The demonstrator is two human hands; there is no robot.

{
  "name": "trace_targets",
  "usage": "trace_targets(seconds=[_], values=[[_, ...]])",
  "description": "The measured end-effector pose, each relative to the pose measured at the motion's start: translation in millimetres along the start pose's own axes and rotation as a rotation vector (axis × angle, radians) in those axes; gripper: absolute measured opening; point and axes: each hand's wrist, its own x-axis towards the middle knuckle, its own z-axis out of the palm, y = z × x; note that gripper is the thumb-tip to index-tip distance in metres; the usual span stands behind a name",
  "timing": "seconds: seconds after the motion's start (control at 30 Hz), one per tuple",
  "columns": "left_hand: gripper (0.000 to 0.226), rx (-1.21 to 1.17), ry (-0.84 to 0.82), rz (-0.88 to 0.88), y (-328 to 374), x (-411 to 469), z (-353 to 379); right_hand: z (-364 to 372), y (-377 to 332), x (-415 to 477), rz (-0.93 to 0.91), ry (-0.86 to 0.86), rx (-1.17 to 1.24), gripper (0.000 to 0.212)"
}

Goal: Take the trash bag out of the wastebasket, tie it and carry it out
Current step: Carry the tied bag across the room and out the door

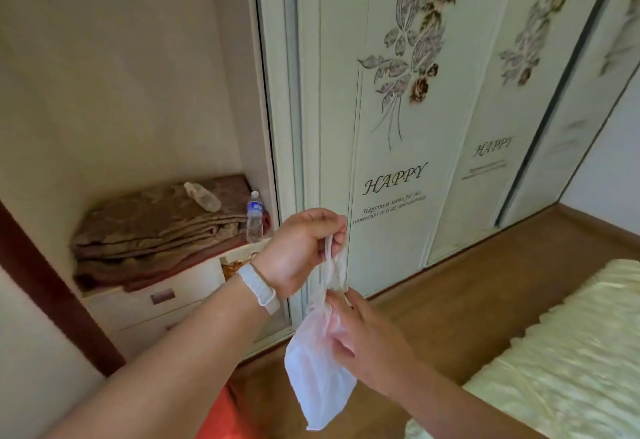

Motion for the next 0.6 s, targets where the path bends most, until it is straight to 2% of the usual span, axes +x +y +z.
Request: trace_targets(seconds=[0.33, 0.6], values=[[0.016, 0.082, -0.136, -0.083, -14.3, 119.5, -25.4, 20.4, 39.7, 93.2, 0.173, 0.025, 0.051, 0.067], [0.014, 0.112, -0.185, -0.139, -41.4, 247.2, -10.6, 31.2, 150.8, 152.7, 0.227, 0.044, 0.044, 0.059]])
